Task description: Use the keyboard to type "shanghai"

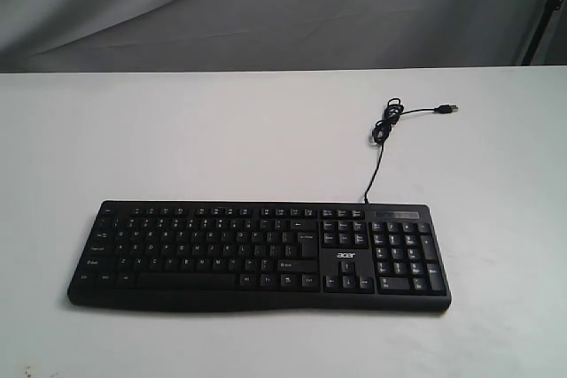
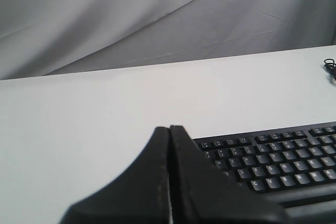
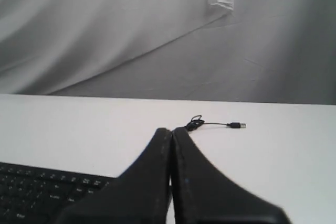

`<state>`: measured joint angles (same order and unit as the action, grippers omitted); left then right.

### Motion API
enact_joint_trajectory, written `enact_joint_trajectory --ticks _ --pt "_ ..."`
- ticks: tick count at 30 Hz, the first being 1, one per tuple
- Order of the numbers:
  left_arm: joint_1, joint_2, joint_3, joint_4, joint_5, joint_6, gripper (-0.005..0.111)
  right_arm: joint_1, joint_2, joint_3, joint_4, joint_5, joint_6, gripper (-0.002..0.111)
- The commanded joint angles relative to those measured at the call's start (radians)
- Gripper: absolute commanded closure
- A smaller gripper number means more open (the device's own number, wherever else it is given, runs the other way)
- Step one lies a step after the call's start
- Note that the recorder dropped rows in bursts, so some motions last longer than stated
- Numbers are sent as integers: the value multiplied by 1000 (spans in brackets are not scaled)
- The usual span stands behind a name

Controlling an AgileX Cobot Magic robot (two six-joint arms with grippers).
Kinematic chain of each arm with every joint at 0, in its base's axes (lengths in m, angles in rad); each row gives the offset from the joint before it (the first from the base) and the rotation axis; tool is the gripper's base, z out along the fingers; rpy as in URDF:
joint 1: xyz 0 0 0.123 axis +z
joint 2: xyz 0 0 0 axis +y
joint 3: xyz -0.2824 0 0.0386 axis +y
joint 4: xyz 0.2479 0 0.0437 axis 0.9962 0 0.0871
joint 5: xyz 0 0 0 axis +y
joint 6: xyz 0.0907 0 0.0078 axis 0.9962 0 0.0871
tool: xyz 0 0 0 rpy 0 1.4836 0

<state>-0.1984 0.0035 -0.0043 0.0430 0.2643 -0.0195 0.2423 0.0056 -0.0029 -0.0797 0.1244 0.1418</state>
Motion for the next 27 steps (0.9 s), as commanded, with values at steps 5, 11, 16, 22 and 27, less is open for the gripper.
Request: enact_joint_trajectory --ticks 5,11,16,22,27 --pt "-4 -3 4 1 -5 -3 107 -6 -6 3 -15 76 -22 108" --pt "-4 -3 4 1 -5 -3 107 -6 -6 3 -15 76 -22 108" --pt "-4 -3 4 1 -5 -3 107 -6 -6 3 -15 76 -22 108" --pt "-4 -3 4 1 -5 -3 107 -6 -6 3 -15 76 -22 108" --pt "-4 -3 4 1 -5 -3 107 -6 -6 3 -14 75 -18 108"
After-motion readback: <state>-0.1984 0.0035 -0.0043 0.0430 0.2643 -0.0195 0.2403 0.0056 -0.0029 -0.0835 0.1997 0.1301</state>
